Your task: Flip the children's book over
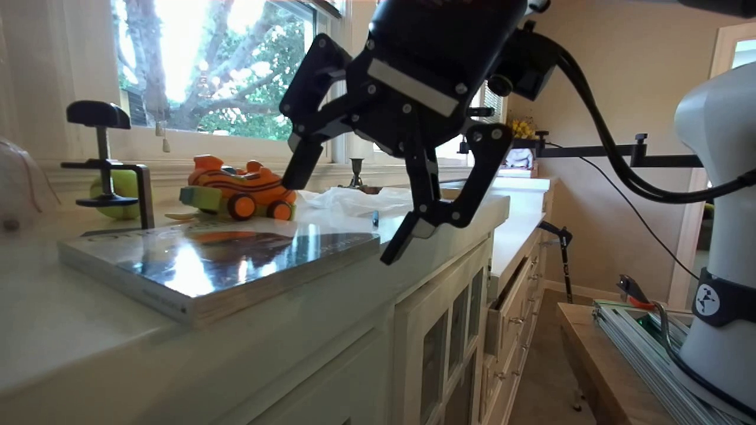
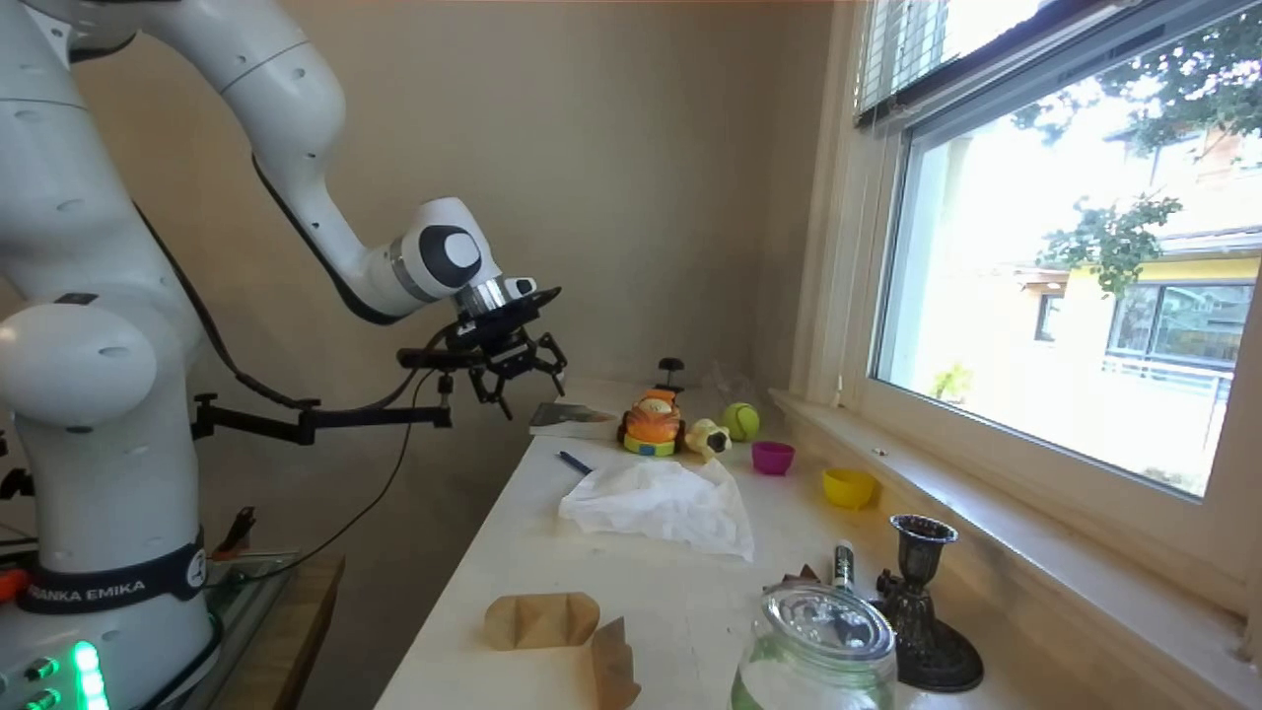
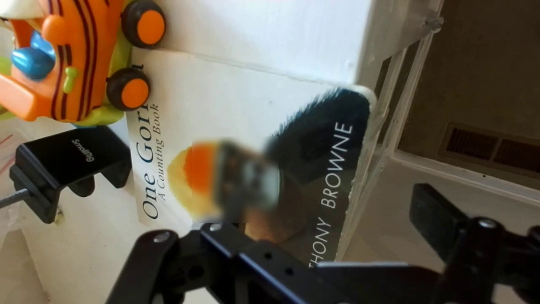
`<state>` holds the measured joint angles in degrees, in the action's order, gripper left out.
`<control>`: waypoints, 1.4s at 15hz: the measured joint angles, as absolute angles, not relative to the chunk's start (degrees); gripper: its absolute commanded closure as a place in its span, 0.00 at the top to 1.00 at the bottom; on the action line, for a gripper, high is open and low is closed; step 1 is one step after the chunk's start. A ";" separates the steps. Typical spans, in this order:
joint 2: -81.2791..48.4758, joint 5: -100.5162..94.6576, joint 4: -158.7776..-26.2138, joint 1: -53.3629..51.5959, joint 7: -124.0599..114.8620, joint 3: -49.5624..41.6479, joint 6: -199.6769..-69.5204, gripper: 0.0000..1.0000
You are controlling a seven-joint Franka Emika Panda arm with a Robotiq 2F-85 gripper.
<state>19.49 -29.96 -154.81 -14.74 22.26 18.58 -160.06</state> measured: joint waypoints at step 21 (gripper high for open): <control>19.76 -51.17 -157.67 -6.67 2.12 21.69 -165.19 0.17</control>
